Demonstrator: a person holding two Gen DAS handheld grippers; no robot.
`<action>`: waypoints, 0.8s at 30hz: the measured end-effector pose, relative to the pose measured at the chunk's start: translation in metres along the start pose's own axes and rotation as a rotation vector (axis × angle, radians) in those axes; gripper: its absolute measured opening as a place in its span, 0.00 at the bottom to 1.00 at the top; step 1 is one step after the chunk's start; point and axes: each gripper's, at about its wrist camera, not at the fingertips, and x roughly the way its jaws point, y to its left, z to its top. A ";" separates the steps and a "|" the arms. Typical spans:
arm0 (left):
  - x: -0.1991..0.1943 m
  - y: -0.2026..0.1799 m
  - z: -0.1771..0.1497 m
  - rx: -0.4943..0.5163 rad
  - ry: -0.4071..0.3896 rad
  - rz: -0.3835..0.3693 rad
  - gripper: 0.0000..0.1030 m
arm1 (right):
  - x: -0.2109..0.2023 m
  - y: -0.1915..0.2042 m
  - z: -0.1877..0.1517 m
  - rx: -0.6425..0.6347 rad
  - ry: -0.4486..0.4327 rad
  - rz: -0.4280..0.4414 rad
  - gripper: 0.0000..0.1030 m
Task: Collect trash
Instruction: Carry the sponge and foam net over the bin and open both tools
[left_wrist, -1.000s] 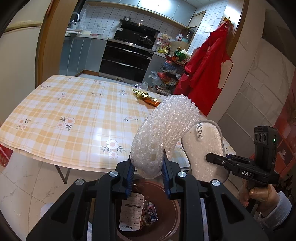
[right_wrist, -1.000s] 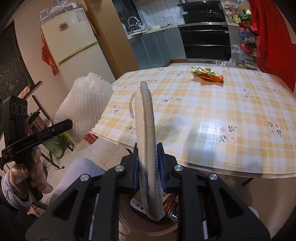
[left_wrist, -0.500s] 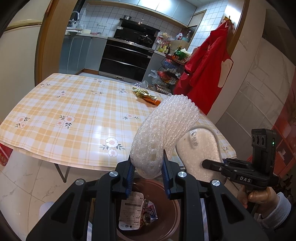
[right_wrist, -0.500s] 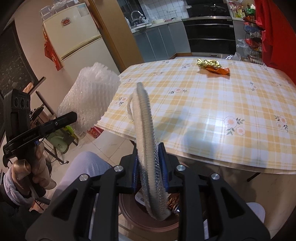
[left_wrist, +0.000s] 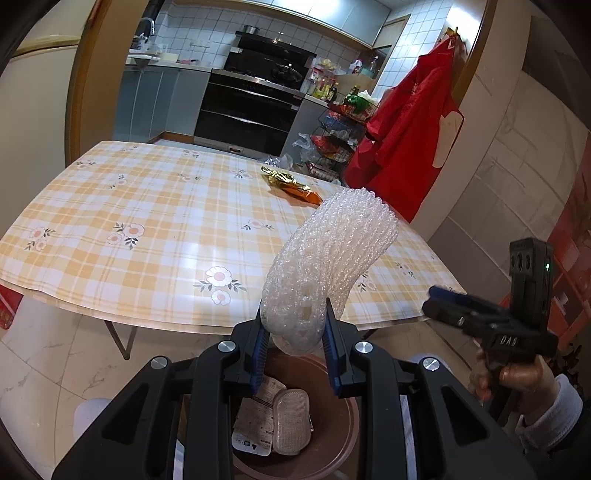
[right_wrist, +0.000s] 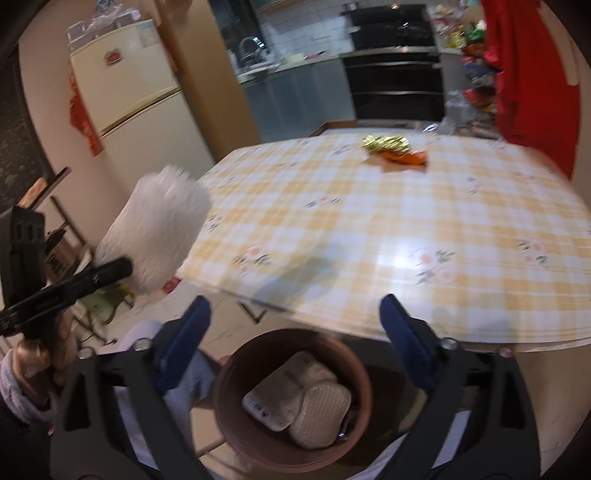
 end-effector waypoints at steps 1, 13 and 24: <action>0.001 -0.001 -0.001 0.004 0.005 -0.002 0.25 | -0.002 -0.003 0.001 0.005 -0.007 -0.020 0.92; 0.016 -0.015 -0.008 0.051 0.059 -0.041 0.26 | -0.011 -0.025 0.006 0.057 -0.039 -0.096 0.94; 0.024 -0.024 -0.013 0.095 0.087 -0.062 0.65 | -0.009 -0.026 0.006 0.046 -0.035 -0.102 0.94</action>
